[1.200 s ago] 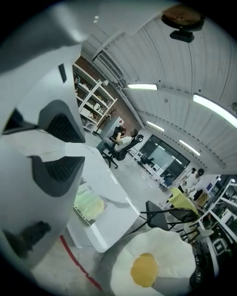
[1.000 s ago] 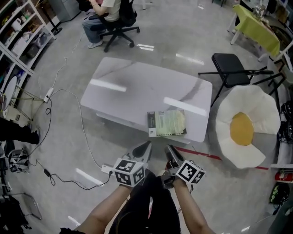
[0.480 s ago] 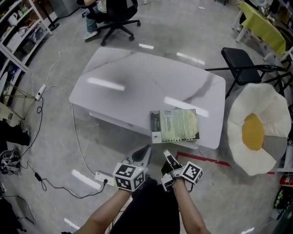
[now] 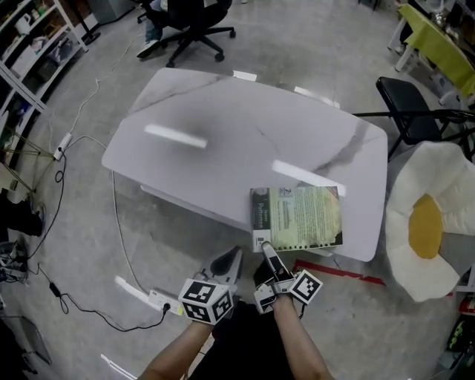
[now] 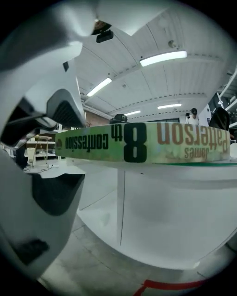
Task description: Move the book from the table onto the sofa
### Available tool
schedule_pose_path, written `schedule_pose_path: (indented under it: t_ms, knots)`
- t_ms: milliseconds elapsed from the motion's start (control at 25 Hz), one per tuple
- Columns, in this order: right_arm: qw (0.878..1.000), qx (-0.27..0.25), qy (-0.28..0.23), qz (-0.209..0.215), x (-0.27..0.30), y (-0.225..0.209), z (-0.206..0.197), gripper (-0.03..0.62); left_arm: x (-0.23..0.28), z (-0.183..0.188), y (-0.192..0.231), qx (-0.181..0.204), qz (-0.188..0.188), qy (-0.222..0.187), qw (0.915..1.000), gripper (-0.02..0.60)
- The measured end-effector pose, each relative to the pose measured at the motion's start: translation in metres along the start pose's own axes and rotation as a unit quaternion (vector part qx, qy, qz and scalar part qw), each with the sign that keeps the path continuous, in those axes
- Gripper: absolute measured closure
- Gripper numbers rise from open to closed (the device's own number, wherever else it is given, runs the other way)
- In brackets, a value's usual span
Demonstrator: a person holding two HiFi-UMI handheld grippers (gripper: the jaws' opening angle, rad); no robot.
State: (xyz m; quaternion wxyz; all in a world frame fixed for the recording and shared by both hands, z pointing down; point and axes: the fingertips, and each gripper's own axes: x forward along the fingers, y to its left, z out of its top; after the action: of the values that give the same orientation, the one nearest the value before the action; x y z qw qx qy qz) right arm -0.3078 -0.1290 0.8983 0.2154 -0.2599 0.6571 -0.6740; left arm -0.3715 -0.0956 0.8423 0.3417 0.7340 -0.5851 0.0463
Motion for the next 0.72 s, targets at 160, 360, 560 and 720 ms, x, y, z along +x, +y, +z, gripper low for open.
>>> schedule_pose_path:
  t_ms: [160, 360, 560, 720]
  knots:
    - [1.000, 0.004, -0.009, 0.000, 0.018, -0.003, 0.000, 0.295, 0.006, 0.002, 0.009, -0.009, 0.004, -0.008, 0.9999, 0.572]
    - [1.000, -0.009, -0.017, 0.012, 0.022, 0.010, 0.005, 0.424, 0.005, 0.003, 0.007, 0.000, 0.002, -0.006, 1.0000, 0.572]
    - [1.000, 0.003, -0.018, 0.002, 0.019, 0.022, 0.004, 0.426, -0.007, 0.012, 0.002, -0.010, 0.004, -0.001, 0.9999, 0.572]
    - [1.000, -0.013, -0.011, -0.008, 0.015, 0.045, 0.002, 0.427, -0.019, 0.025, -0.009, -0.004, 0.003, 0.010, 0.9999, 0.572]
